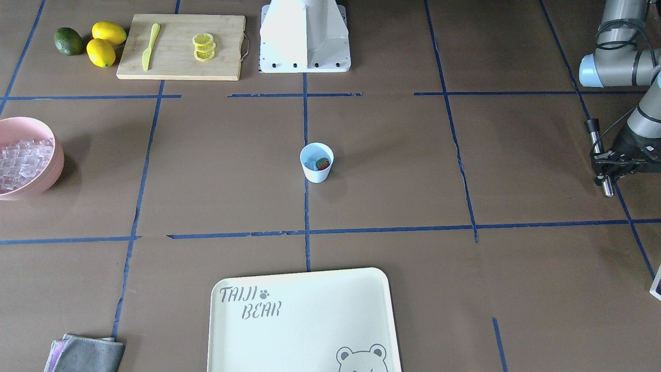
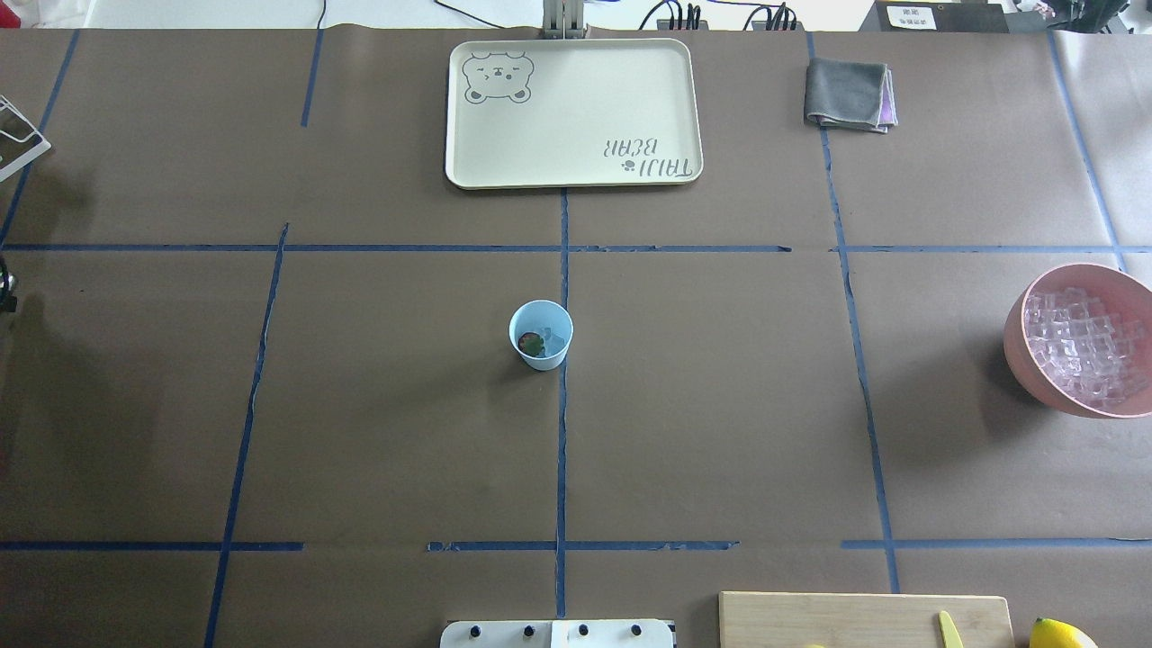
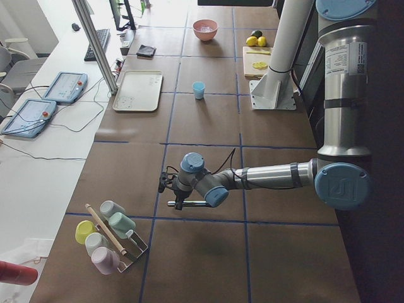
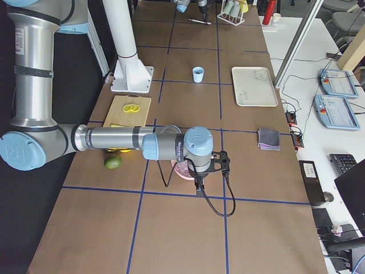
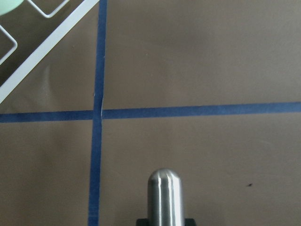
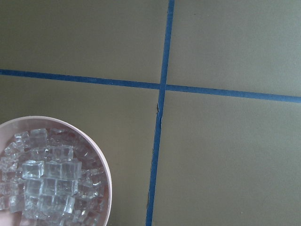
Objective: Mash ice and strawberries in cup
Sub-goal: 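Lay the muddler down near the table edge and open the left gripper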
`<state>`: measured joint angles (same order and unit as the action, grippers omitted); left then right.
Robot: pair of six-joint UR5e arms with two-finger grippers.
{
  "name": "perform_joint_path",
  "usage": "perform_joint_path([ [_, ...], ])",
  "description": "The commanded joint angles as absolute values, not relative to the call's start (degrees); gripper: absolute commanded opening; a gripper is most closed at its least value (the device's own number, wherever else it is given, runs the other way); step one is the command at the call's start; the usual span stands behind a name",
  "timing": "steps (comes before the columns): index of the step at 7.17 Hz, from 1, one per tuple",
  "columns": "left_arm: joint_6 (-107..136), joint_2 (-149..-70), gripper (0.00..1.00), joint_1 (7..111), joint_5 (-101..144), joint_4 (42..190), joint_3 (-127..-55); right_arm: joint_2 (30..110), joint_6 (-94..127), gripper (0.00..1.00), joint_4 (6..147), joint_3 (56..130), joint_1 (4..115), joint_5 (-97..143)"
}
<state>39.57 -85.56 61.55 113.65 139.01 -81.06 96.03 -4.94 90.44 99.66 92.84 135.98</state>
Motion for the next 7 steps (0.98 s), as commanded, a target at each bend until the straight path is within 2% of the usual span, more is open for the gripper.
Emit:
perform_joint_path([
  [1,39.6,-85.6,0.0,61.8,114.1,138.4,-82.3,96.0,-5.0,0.99,90.4,99.6,92.8,135.9],
  [3,39.6,-85.3,0.0,62.0,114.3,138.3,-83.1,96.0,-5.0,0.99,90.4,99.7,92.8,135.8],
  [4,39.6,-85.1,0.06,62.0,114.3,138.3,-83.1,96.0,-5.0,0.99,90.4,99.7,92.8,135.8],
  [5,39.5,-85.0,0.94,62.0,114.0,138.4,-83.1,96.0,-5.0,0.99,90.4,99.7,92.8,135.8],
  [6,39.5,-84.6,1.0,62.0,113.8,138.5,-84.0,96.0,-5.0,0.99,90.4,99.7,92.8,135.8],
  [7,39.5,-84.6,1.0,62.1,113.8,138.5,-84.1,96.0,-5.0,0.99,90.4,99.7,92.8,135.8],
])
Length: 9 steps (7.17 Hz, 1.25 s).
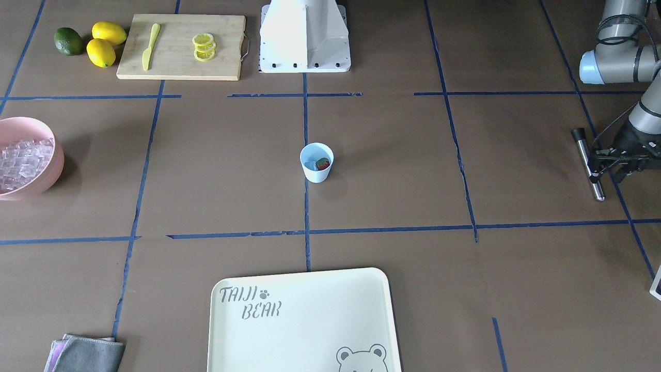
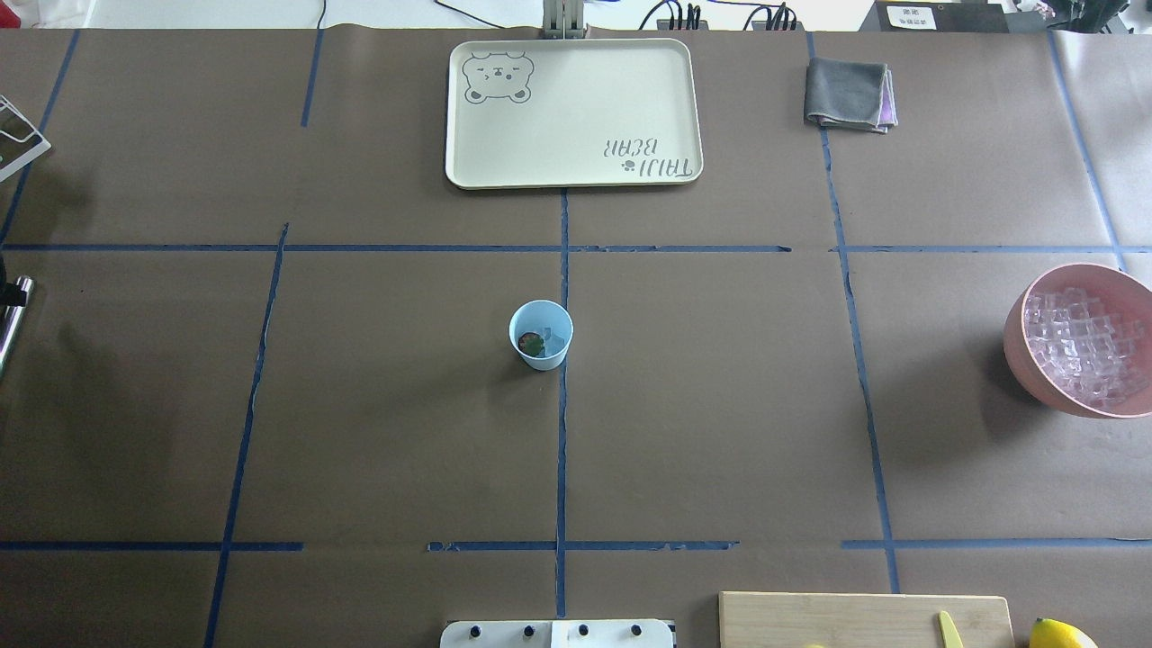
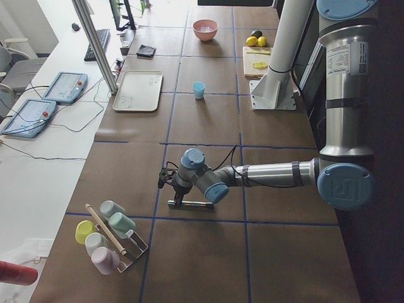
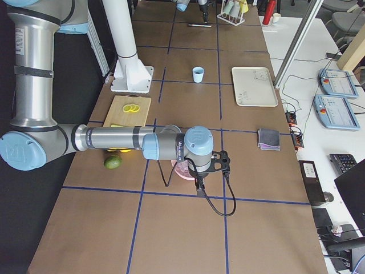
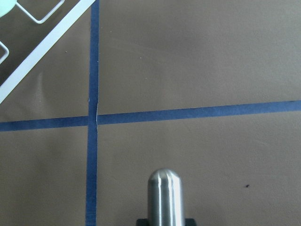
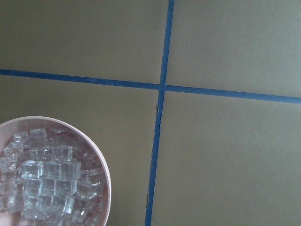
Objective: Mash ice and strawberries in cup
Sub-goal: 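Lay the muddler down near the table edge and open the left gripper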
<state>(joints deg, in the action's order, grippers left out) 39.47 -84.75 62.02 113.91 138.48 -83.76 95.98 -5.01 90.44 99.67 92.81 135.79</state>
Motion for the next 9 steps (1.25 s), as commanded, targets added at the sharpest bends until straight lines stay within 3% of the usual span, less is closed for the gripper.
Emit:
perform_joint_path([
  [1,39.0,-84.6,1.0,62.1,114.3,138.4,-84.1,95.9,-5.0,0.99,90.4,99.7,92.8,135.8],
  [3,38.7,-85.1,1.0,63.3,119.0,136.7,-84.2,95.6,-5.0,0.99,90.4,99.6,92.8,135.8],
  [5,24.7,-85.8,1.0,73.5,127.2,125.5,-86.7,95.5,-5.0,0.99,90.4,99.6,92.8,135.7],
  [8,5.3,-86.7,1.0,80.8,127.6,94.6,-102.6,95.3,-5.0,0.99,90.4,99.2,92.8,135.6],
  [9,1.5,-87.6,1.0,83.3,127.8,88.9,-103.8,95.3,-5.0,0.99,90.4,99.2,92.8,135.7],
])
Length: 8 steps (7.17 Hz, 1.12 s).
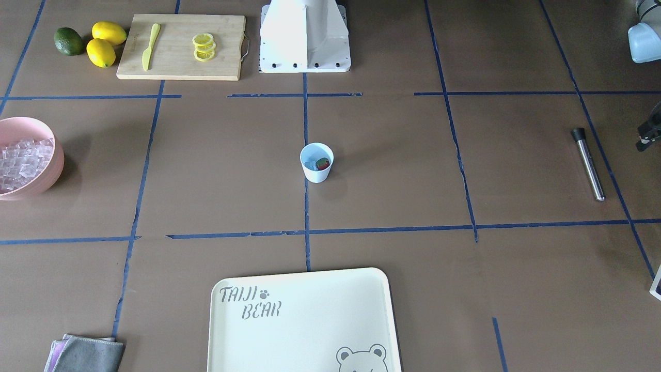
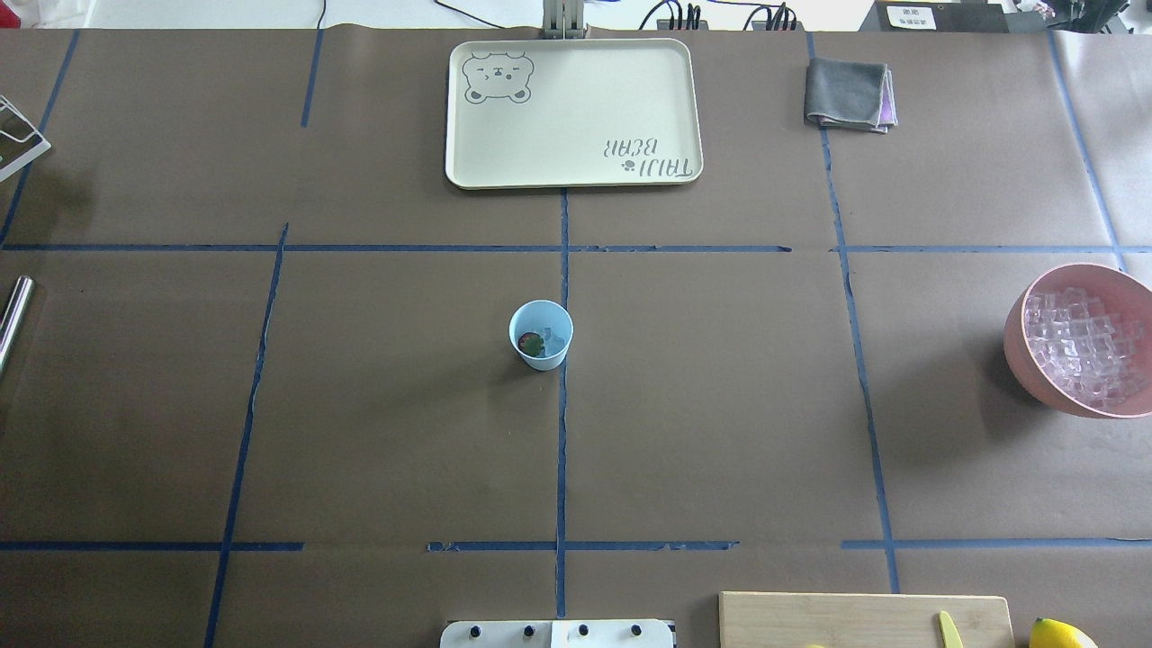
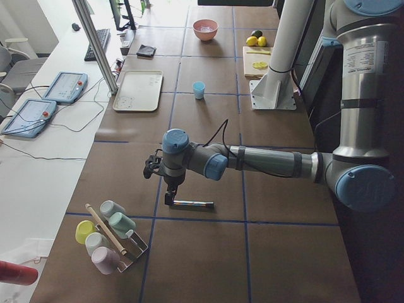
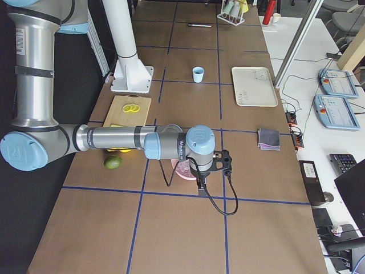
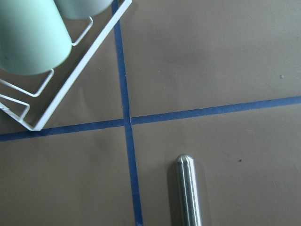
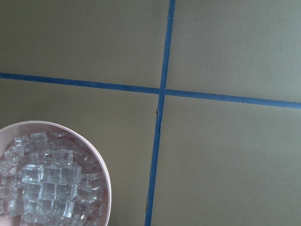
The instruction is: Mash ice and strawberries in cup
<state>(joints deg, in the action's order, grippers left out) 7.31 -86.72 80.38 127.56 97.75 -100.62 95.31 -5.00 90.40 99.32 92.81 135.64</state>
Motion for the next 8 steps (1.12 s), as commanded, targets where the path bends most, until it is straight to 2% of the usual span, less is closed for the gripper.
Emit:
perform_joint_path([
  [1,0.5,-87.1,1.0,84.9,128.3,88.6,-102.9,95.3,-5.0,0.99,90.5,99.2,92.8,135.7],
  [6,-0.2,-86.7,1.0,88.2,136.2,89.9,-94.8,95.8,-5.1,0.99,90.2,95.9,92.9,137.4],
  [8,-0.1,-86.8,1.0,88.2,136.2,90.3,-94.7,96.1,-5.1,0.99,90.2,95.0,93.3,138.3],
])
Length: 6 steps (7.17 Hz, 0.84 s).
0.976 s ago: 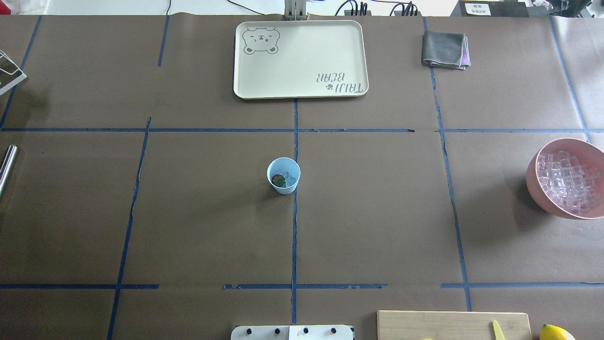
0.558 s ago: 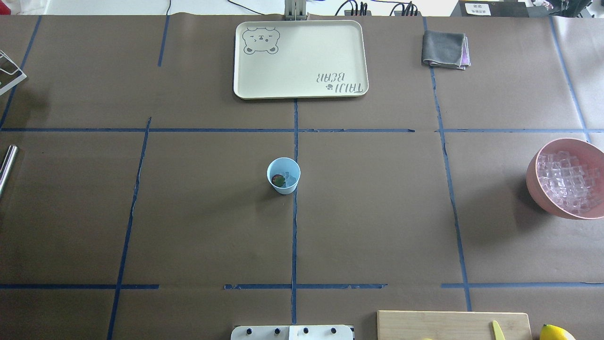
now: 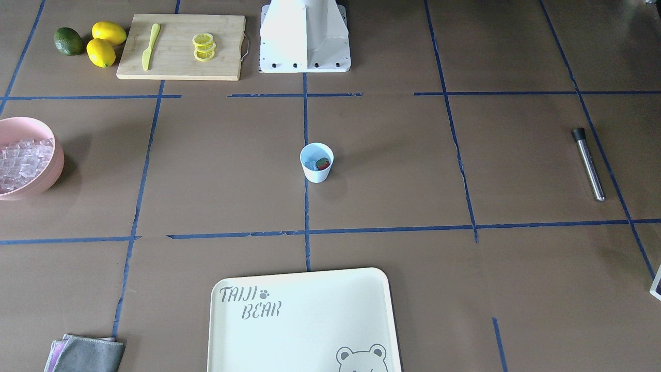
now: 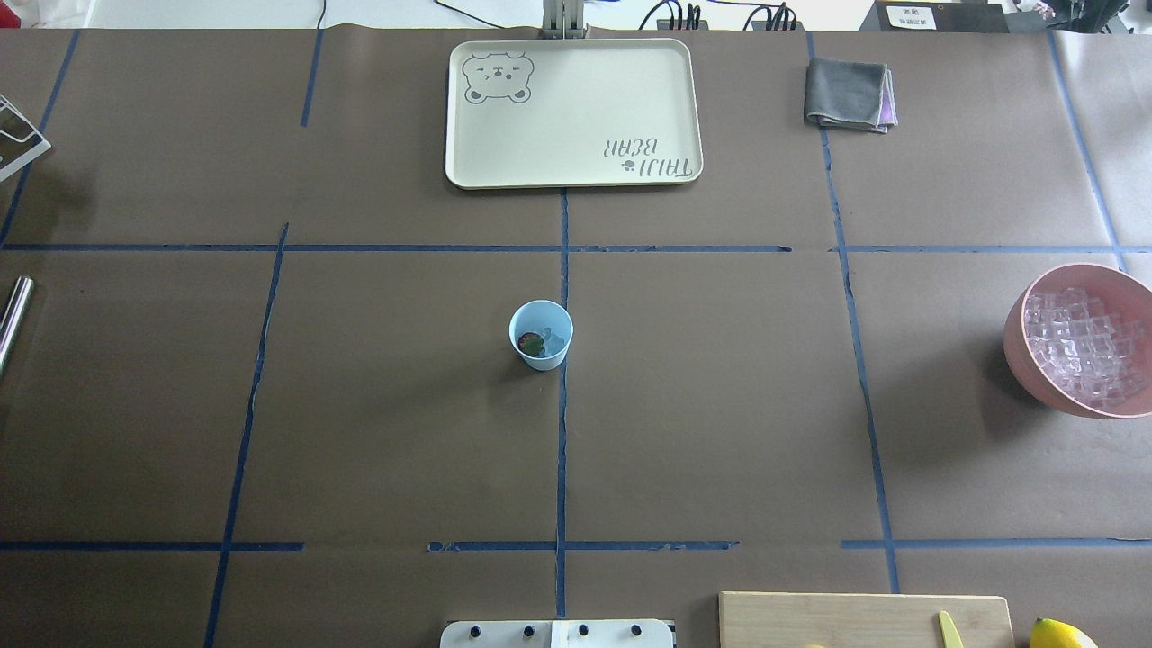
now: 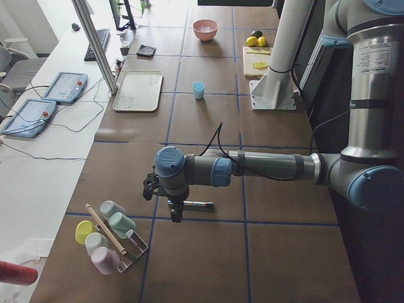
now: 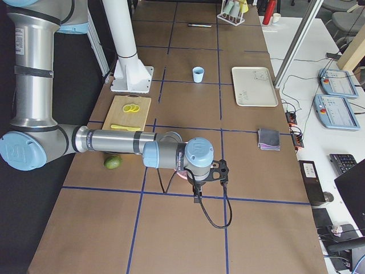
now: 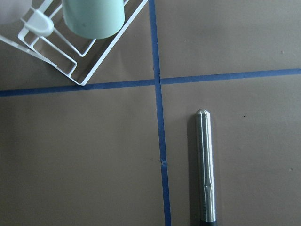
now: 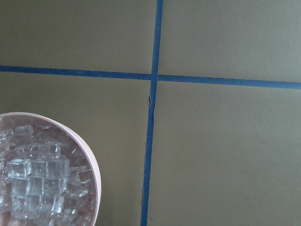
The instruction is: Mash ice and strawberries in cup
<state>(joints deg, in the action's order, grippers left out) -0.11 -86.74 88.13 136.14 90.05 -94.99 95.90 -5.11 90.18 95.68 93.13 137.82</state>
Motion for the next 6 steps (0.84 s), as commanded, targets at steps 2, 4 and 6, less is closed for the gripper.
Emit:
perform_joint_path([
  [2,-0.1,-86.8,1.0,88.2,136.2,90.4,-94.5,95.4,-5.0,0.99,90.1,94.4,93.2,138.3],
  [4,-0.1,-86.8,1.0,88.2,136.3,91.9,-92.7,95.3,-4.9,0.99,89.0,94.1,93.2,138.3],
  [6,-0.1,-86.7,1.0,88.2,136.3,92.5,-92.4,95.3,-4.9,0.99,88.9,94.2,93.2,138.3],
])
